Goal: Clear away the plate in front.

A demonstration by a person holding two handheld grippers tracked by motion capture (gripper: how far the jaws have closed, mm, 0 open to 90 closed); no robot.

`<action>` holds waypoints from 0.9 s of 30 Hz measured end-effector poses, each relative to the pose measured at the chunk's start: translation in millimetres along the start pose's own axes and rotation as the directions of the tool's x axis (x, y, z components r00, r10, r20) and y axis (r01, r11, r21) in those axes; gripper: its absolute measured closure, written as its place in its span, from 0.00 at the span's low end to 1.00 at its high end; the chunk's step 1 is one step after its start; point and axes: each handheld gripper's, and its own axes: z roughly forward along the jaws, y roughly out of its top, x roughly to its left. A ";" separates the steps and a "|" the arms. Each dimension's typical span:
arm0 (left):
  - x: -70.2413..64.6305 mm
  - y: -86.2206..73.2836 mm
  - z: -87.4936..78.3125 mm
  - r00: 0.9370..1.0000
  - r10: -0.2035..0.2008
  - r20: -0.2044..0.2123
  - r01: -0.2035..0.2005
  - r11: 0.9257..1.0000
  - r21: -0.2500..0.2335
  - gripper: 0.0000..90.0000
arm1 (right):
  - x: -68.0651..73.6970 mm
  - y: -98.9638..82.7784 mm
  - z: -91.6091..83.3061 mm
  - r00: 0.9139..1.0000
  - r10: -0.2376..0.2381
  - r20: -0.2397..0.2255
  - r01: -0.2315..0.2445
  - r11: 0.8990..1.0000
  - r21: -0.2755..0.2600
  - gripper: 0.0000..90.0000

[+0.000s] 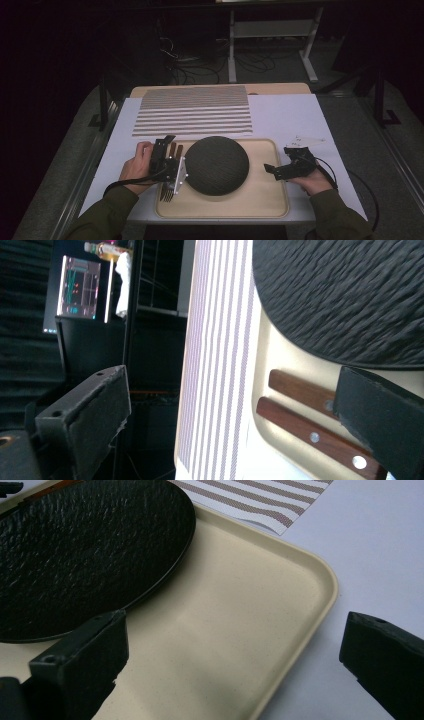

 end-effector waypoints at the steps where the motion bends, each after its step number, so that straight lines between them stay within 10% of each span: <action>1: 0.6 -1.0 0.3 1.000 0.001 0.003 -0.001 1.000 0.002 0.01 | -0.1 -0.1 0.0 1.000 0.000 0.000 0.000 1.000 0.001 0.00; 16: 5.5 -9.7 0.9 0.999 -0.051 0.000 0.051 0.999 0.016 0.00 | 0.8 0.0 0.2 1.000 -0.004 0.008 0.004 1.000 0.005 0.00; 27: 10.0 -16.0 1.2 0.983 -0.175 0.050 0.174 0.985 0.016 0.00 | 1.0 -0.3 -0.1 1.000 -0.006 0.009 0.006 1.000 0.008 0.00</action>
